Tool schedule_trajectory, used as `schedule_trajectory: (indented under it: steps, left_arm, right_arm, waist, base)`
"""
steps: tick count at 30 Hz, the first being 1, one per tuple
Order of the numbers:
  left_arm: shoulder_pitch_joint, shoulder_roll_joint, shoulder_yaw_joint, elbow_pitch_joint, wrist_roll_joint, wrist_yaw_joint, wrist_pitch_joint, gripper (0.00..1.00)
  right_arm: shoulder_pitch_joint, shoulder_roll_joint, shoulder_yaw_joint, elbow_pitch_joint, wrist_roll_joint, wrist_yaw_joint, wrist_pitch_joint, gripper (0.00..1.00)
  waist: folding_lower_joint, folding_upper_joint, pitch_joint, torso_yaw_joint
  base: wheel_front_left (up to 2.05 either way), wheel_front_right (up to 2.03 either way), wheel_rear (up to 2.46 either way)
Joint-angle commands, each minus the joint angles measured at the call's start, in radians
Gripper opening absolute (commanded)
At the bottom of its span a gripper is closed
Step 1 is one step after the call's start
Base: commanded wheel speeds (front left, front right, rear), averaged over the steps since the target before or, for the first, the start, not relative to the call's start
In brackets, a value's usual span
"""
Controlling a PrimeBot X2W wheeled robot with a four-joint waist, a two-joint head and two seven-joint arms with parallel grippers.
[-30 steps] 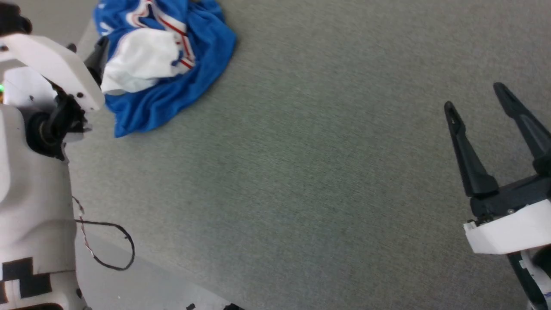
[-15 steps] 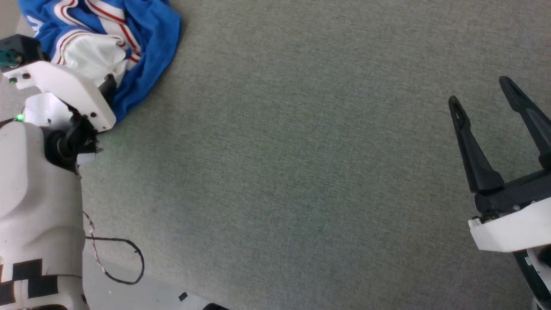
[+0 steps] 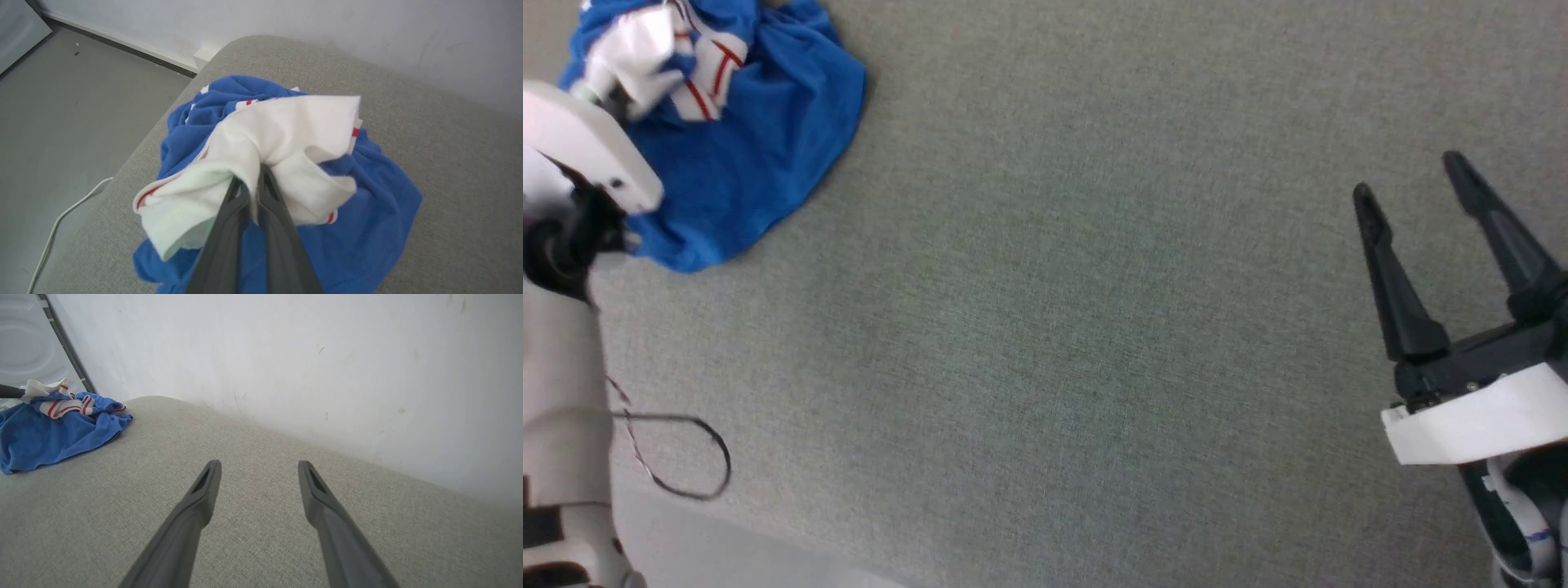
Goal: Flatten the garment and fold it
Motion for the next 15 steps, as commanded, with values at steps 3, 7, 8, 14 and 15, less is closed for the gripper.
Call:
schedule_trajectory:
  steps: [3, 7, 8, 14, 15]
  left_arm:
    - [-0.065, 0.043, -0.004, -0.054, 0.010, -0.013, 0.011, 0.00]
    - [-0.111, 0.076, -0.012, -0.124, 0.034, 0.007, 0.025, 0.00]
    - [-0.125, 0.080, -0.014, -0.143, 0.038, 0.013, 0.027, 0.00]
    - [-0.234, 0.076, -0.040, -0.230, 0.040, 0.017, 0.048, 0.00]
    - [-0.234, 0.076, -0.040, -0.230, 0.040, 0.017, 0.048, 0.00]
  right_arm:
    - [0.009, 0.039, 0.011, 0.046, 0.012, -0.002, -0.046, 1.00]
    - [0.021, 0.080, 0.020, 0.094, 0.016, -0.002, -0.090, 1.00]
    - [0.026, 0.089, 0.020, 0.105, 0.018, -0.002, -0.099, 1.00]
    - [0.066, 0.129, 0.005, 0.156, 0.020, -0.002, -0.145, 1.00]
    - [0.066, 0.129, 0.005, 0.156, 0.020, -0.002, -0.145, 1.00]
  waist:
    - [0.0000, 0.0000, -0.127, -0.021]
    - [0.0000, 0.0000, -0.206, -0.043]
    - [0.0000, 0.0000, -0.224, -0.050]
    - [0.0000, 0.0000, -0.325, -0.095]
    - [0.0000, 0.0000, -0.325, -0.095]
  base:
    - [0.00, 0.00, 0.00]
    - [0.00, 0.00, 0.00]
    - [0.00, 0.00, 0.00]
    - [0.00, 0.00, 0.00]
    - [0.00, 0.00, 0.00]
